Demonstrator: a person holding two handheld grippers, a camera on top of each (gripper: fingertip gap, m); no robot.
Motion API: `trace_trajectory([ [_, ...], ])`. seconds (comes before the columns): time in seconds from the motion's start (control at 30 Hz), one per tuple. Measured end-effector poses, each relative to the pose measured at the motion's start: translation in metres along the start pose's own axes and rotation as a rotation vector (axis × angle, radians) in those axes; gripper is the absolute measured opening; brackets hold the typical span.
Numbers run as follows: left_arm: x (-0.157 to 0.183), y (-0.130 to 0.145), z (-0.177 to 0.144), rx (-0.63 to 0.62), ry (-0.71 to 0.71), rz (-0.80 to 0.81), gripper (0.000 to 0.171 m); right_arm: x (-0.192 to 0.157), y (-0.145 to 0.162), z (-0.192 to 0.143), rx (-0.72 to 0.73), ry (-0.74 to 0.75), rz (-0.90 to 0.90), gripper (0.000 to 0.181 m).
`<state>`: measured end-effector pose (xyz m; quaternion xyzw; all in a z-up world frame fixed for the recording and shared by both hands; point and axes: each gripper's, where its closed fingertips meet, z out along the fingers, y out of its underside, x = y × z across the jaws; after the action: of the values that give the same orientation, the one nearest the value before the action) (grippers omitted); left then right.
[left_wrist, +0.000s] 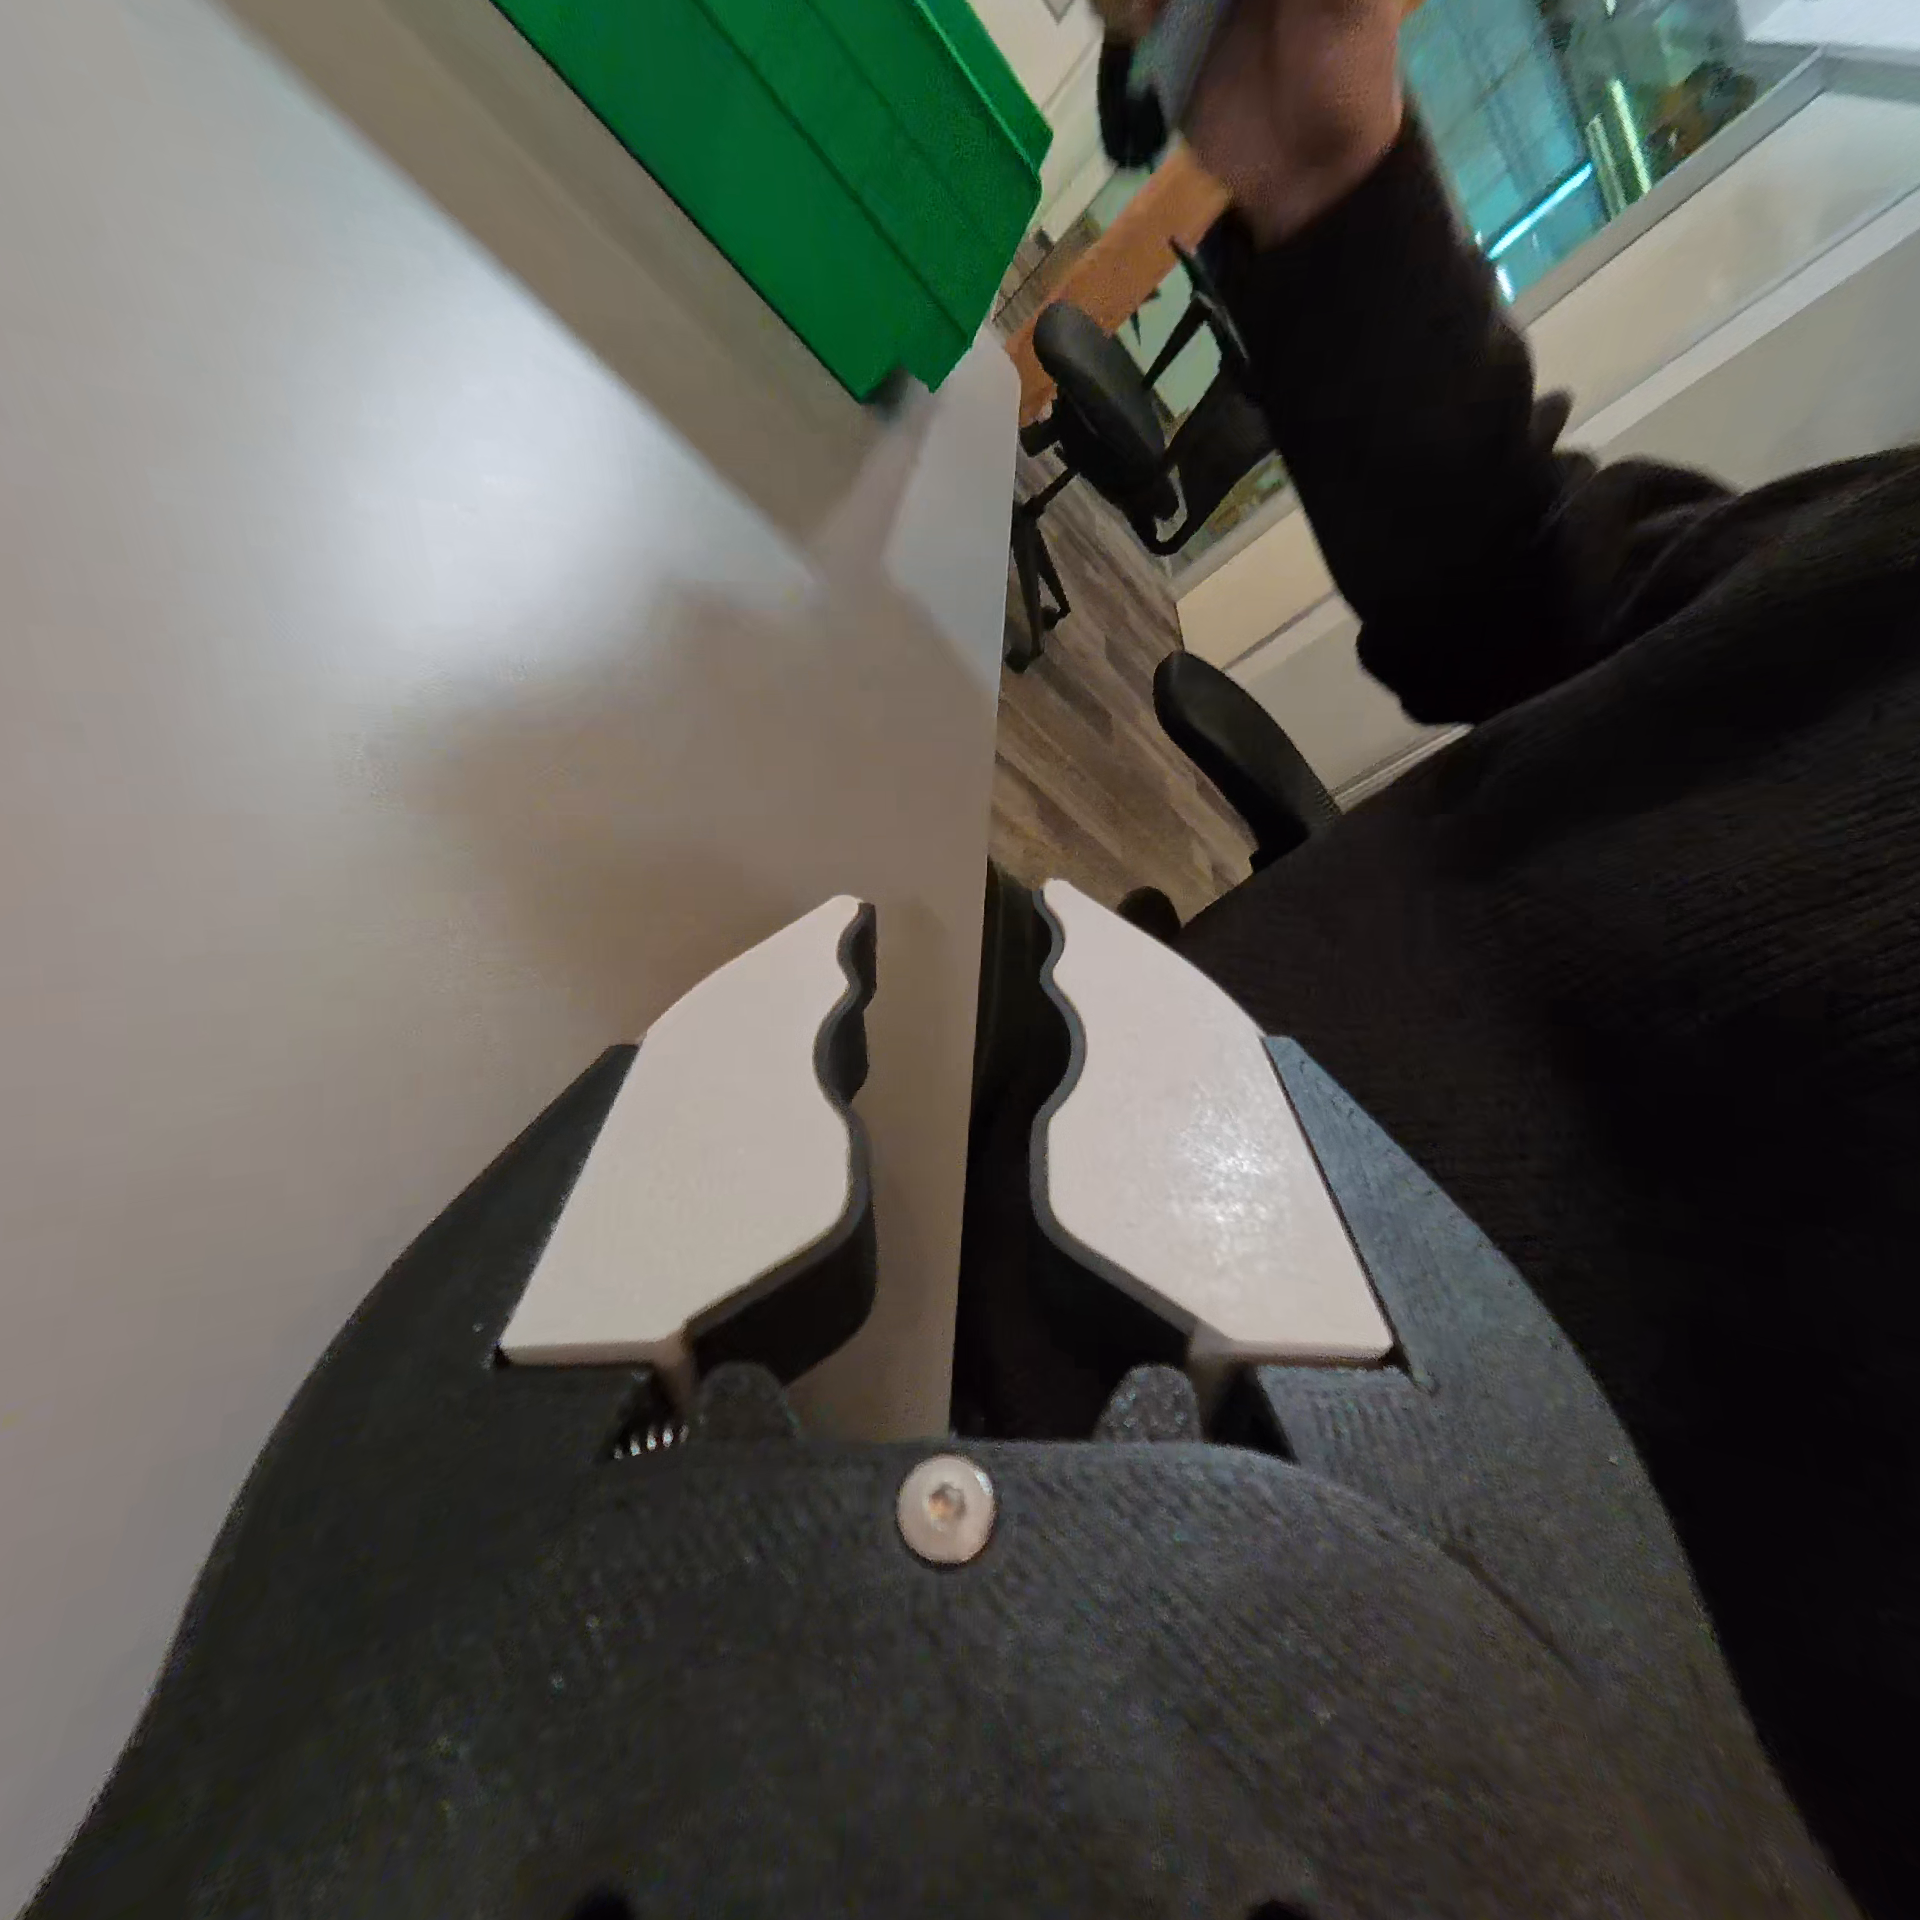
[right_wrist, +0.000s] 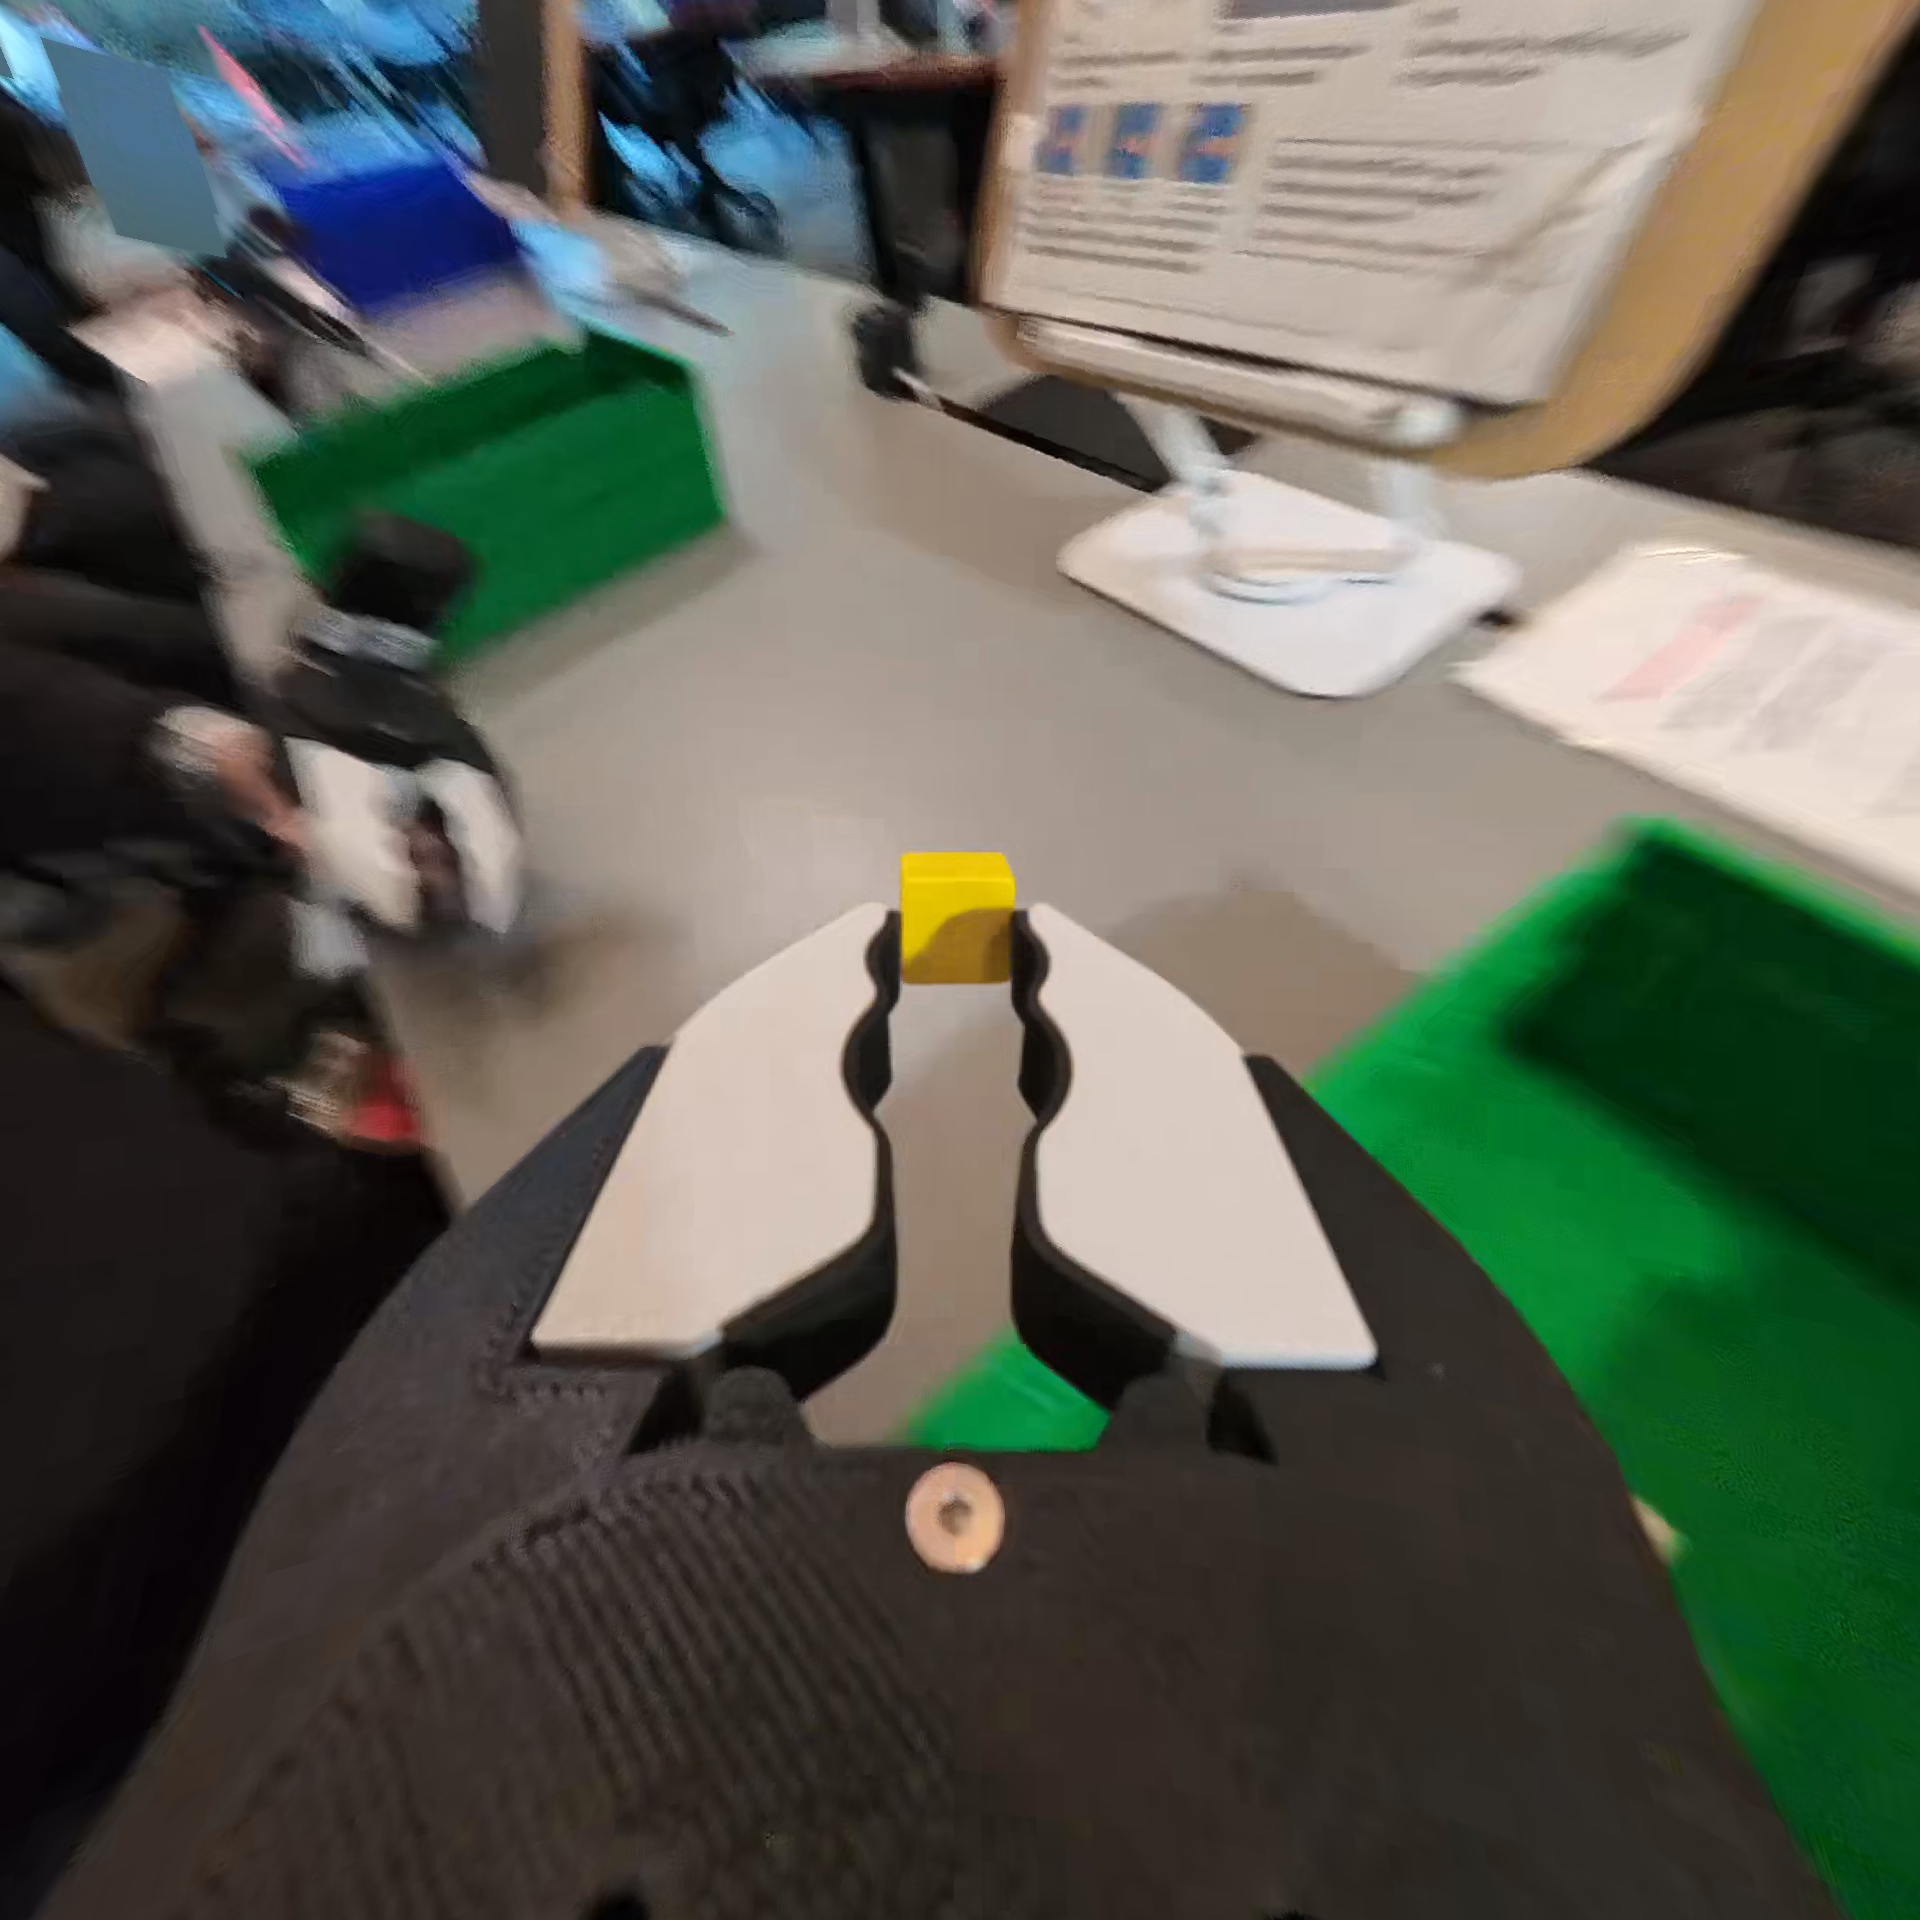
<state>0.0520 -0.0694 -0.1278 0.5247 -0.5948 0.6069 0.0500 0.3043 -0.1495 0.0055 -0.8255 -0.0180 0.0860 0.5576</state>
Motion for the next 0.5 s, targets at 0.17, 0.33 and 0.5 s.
trace_trajectory([
  [0.17, 0.001, 0.0, 0.006, -0.005, 0.012, -0.012, 0.029, 0.123, 0.052, -0.075, -0.517, 0.256, -0.408, 0.021],
  [0.33, -0.003, -0.005, 0.008, 0.03, 0.003, -0.052, 0.028, 0.159, 0.119, -0.098, -0.973, 0.096, -0.558, 0.021],
  [0.5, -0.006, -0.006, 0.009, 0.038, -0.02, -0.053, 0.028, 0.174, 0.169, -0.105, -1.346, -0.049, -0.703, 0.021],
])
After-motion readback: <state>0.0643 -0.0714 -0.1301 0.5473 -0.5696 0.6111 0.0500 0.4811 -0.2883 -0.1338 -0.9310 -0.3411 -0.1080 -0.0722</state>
